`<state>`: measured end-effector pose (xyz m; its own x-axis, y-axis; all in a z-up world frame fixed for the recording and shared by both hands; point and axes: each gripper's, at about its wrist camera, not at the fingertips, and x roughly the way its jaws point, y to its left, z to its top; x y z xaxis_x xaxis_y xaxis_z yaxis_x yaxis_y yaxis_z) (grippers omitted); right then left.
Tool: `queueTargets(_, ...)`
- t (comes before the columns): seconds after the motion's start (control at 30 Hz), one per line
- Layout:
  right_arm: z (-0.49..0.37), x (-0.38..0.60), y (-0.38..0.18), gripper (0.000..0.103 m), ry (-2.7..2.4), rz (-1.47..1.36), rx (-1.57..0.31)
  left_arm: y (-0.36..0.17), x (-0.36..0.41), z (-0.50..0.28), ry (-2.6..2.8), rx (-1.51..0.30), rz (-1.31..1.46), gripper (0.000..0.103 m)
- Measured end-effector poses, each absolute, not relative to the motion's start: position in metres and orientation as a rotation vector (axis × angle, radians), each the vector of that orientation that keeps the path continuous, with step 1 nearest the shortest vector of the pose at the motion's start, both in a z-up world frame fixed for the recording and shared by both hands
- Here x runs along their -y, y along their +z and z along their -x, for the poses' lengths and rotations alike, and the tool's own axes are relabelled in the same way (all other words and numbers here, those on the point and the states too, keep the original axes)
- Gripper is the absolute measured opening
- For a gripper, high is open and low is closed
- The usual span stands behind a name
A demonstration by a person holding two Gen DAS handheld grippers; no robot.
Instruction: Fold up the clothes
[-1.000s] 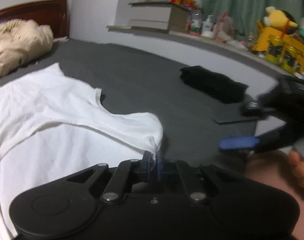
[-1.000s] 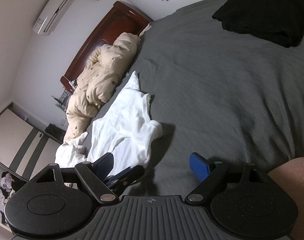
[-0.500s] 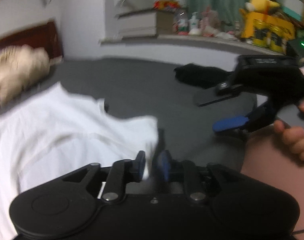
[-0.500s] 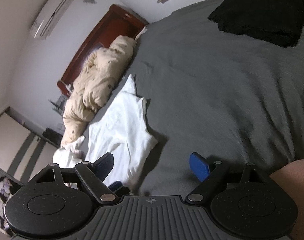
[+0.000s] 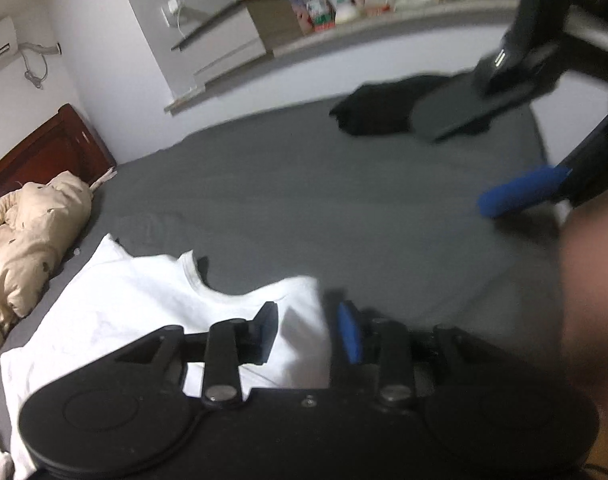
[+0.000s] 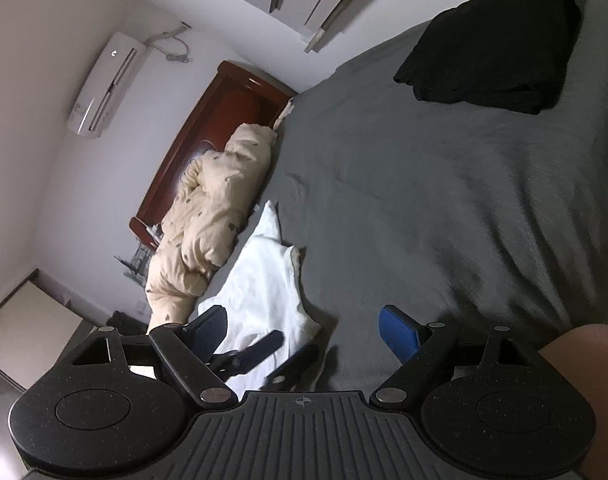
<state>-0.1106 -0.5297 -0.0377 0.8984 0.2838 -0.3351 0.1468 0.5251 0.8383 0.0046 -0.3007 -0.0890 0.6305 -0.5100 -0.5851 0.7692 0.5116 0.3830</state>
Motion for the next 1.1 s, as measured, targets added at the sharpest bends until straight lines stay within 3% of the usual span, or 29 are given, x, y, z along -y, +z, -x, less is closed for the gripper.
queueTargets(0.1,0.11,0.53,-0.037,0.084,0.089,-1.025,-0.47,-0.092,0.301,-0.013,-0.774,-0.455,-0.642,0.032)
queueTargets(0.23,0.109,0.53,-0.037,0.084,0.093,-1.024,-0.475,-0.088,0.292,-0.025,-0.758,-0.486,-0.508,0.008)
queueTargets(0.27,0.109,0.53,-0.037,0.084,0.093,-1.026,-0.475,-0.085,0.289,-0.028,-0.757,-0.492,-0.46,0.007)
queueTargets(0.47,0.112,0.529,-0.037,0.084,0.093,-1.033,-0.468,-0.067,0.263,-0.034,-0.838,-0.469,-0.155,0.006)
queueTargets(0.73,0.111,0.528,-0.038,0.084,0.085,-1.036,-0.472,-0.087,0.289,-0.039,-0.8,-0.579,-0.249,0.007)
queueTargets(0.8,0.111,0.528,-0.039,0.084,0.08,-1.038,-0.473,-0.092,0.294,-0.035,-0.799,-0.584,-0.276,0.009)
queueTargets(0.93,0.108,0.528,-0.039,0.084,0.071,-1.031,-0.486,-0.09,0.292,-0.022,-0.836,-0.546,-0.298,0.037)
queueTargets(1.1,0.094,0.528,-0.033,0.084,0.084,-0.983,-0.526,-0.075,0.258,0.001,-0.806,-0.461,-0.287,0.058)
